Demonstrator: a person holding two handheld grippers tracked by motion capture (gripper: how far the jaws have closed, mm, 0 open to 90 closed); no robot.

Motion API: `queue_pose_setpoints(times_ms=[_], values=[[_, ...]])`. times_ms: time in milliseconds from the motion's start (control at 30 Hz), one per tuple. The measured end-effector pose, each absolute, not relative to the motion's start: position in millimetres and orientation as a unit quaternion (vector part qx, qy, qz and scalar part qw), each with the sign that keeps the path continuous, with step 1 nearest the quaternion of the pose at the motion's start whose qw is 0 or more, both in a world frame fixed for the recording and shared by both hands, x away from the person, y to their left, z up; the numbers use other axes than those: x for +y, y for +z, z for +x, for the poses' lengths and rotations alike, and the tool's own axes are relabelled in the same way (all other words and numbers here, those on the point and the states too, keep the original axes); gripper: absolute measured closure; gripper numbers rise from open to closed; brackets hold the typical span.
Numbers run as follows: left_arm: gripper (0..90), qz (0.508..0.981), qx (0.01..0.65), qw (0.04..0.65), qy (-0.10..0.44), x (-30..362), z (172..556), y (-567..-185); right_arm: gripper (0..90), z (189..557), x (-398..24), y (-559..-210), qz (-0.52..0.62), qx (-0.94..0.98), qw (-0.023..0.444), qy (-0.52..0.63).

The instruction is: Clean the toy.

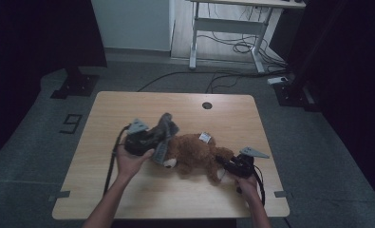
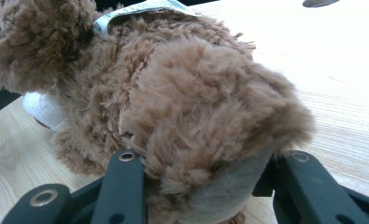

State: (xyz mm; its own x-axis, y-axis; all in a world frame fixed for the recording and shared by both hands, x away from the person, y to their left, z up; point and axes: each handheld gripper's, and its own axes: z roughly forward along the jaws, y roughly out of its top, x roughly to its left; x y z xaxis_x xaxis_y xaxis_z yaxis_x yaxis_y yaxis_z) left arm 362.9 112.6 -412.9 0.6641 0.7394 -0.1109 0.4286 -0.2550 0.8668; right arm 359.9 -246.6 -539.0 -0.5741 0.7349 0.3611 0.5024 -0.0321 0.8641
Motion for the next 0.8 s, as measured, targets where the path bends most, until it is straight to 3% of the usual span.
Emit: queue_pose_setpoints(times_ms=[100, 200, 300, 567, 800], values=[[75.4, 0.814, 0.356, 0.423, 0.177, 72.7, 368.3, -422.9, 59.5, 359.9, -246.8, -539.1, 0.449, 0.688, 0.103, 0.561], [75.3, 0.829, 0.366, 0.385, 0.173, 57.2, 379.2, -445.6, 59.5, 359.3, -247.2, -539.2, 0.449, 0.688, 0.105, 0.561], [75.5, 0.814, 0.383, 0.410, 0.151, 73.1, 383.5, -454.1, 59.4, 359.0, -247.6, -538.7, 0.447, 0.687, 0.102, 0.564], [75.6, 0.796, 0.401, 0.394, 0.225, 121.3, 368.4, -441.1, 59.4, 359.2, -246.0, -538.5, 0.444, 0.689, 0.102, 0.563], [75.7, 0.756, 0.465, 0.423, 0.179, 165.1, 371.9, -472.4, 59.4, 359.2, -243.8, -538.5, 0.445, 0.689, 0.101, 0.564]])
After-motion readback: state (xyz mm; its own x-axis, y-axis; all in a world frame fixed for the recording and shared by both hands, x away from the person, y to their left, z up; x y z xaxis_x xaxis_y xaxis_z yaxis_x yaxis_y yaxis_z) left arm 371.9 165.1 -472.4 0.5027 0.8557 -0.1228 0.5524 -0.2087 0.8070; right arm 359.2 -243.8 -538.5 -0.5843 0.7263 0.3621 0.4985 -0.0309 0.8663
